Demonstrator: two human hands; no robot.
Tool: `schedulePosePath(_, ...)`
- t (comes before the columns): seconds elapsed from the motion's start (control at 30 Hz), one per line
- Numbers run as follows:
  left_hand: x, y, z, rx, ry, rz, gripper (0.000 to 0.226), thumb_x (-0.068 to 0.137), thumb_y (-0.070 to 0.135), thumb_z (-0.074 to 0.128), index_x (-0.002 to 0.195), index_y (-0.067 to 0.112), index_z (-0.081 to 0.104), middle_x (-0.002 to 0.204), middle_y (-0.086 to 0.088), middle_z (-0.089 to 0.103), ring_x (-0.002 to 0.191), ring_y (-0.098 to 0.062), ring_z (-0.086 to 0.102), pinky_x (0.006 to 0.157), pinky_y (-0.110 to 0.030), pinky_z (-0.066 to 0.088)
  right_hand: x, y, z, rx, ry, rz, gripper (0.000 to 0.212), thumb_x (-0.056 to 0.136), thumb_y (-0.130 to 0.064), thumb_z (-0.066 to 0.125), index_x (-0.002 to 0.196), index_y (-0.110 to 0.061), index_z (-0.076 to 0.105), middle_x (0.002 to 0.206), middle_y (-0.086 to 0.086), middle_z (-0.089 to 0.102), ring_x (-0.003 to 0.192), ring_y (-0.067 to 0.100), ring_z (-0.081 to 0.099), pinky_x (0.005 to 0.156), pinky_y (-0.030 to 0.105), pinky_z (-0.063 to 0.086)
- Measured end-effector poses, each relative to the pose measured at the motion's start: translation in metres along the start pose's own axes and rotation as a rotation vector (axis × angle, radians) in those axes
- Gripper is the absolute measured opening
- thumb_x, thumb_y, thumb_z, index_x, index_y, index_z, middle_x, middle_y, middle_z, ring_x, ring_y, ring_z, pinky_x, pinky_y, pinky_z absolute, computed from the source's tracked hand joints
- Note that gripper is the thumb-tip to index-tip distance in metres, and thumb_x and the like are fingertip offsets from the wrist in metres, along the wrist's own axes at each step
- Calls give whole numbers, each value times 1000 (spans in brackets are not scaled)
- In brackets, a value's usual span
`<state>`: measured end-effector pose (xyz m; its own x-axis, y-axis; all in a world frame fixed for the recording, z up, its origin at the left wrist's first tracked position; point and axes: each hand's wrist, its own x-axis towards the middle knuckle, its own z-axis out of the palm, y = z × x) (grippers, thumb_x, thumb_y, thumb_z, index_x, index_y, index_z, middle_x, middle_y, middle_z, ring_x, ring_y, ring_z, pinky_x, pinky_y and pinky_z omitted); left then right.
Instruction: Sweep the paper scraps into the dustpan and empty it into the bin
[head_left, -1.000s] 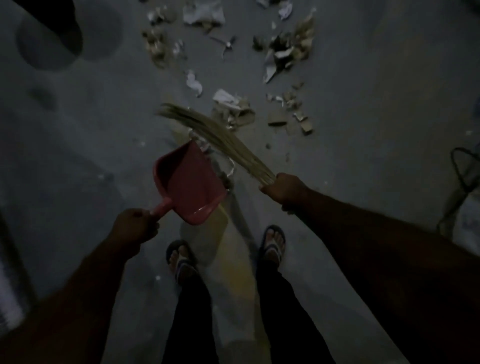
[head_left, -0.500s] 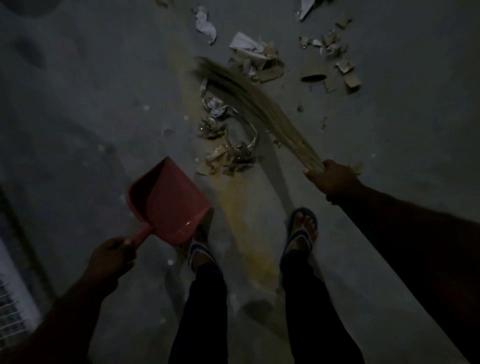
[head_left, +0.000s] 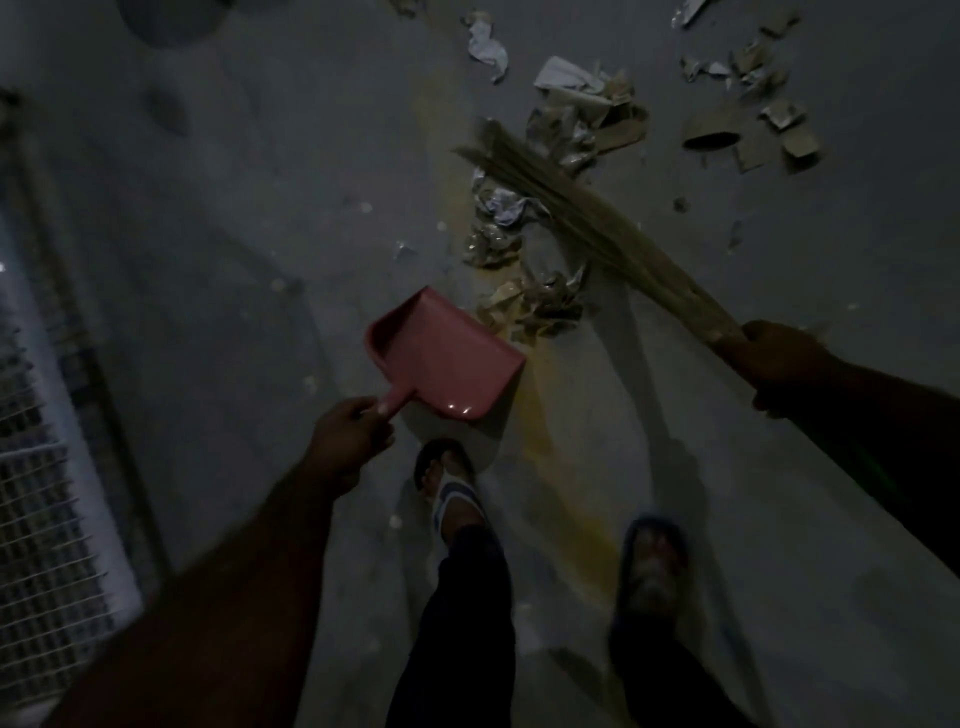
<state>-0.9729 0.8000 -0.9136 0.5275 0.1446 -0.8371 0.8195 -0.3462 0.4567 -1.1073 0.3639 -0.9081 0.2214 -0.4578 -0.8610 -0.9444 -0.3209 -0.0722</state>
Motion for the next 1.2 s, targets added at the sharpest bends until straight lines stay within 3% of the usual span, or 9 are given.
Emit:
schedulePosePath(0.13,9,4,2,-35,-111,39,10,97,11,54,88,14,59,84,-12,56,71,-18,55,68,-29,50,4,0,17,-30,53,-27,59,94,-67,45,119,-14,54,98,15,57,69,37,68,51,33,55)
schedulePosePath(0.23,24,-7,7,95,-90,110,8,94,22,61,95,14,61,91,-12,59,72,-20,57,66,-31,50,15,10,35,-52,67,-56,61,93,-67,45,117,-12,53,95,14,57,68,37,68,51,32,54)
schedulePosePath(0.3,42,-16,8,451,-28,223,27,86,26,71,107,11,62,94,-14,64,73,-25,61,67,-35,53,22,20,51,-38,73,-78,61,92,-69,44,113,-12,52,93,14,57,67,36,68,51,32,53)
schedulePosePath(0.4,57,-31,15,1177,46,502,39,82,26,72,115,11,59,109,-18,63,96,-35,64,79,-40,52,34,39,77,-12,94,-98,64,91,-71,44,112,-11,53,91,13,58,67,37,68,53,35,55)
schedulePosePath(0.5,62,-54,21,1435,83,738,38,87,24,61,120,16,45,118,-16,52,97,-39,61,69,-39,45,40,48,102,-11,93,-128,66,91,-71,42,110,-9,53,91,15,59,64,36,67,50,32,53)
schedulePosePath(0.7,72,-72,23,1307,101,942,37,87,15,63,122,19,53,120,-12,54,99,-32,61,71,-36,45,35,52,119,41,76,-152,70,87,-77,44,106,-10,56,96,17,60,70,38,67,65,46,59)
schedulePosePath(0.77,75,-75,22,1301,103,973,34,87,15,62,120,21,55,116,-11,56,95,-30,63,69,-35,46,30,57,123,14,62,-157,68,87,-76,44,110,-14,57,96,15,59,70,37,67,63,42,59)
schedulePosePath(0.9,80,-76,22,1302,115,944,35,85,12,63,119,20,57,113,-13,57,96,-33,61,70,-36,44,19,68,129,-57,31,-199,63,89,-74,42,112,-17,58,89,14,60,63,34,65,51,32,52)
schedulePosePath(1.2,86,-75,22,1203,136,811,30,82,5,60,110,14,53,111,-17,53,97,-37,58,76,-41,46,0,74,140,-23,4,-308,53,92,-68,44,112,-22,60,87,12,64,58,29,65,48,30,52)
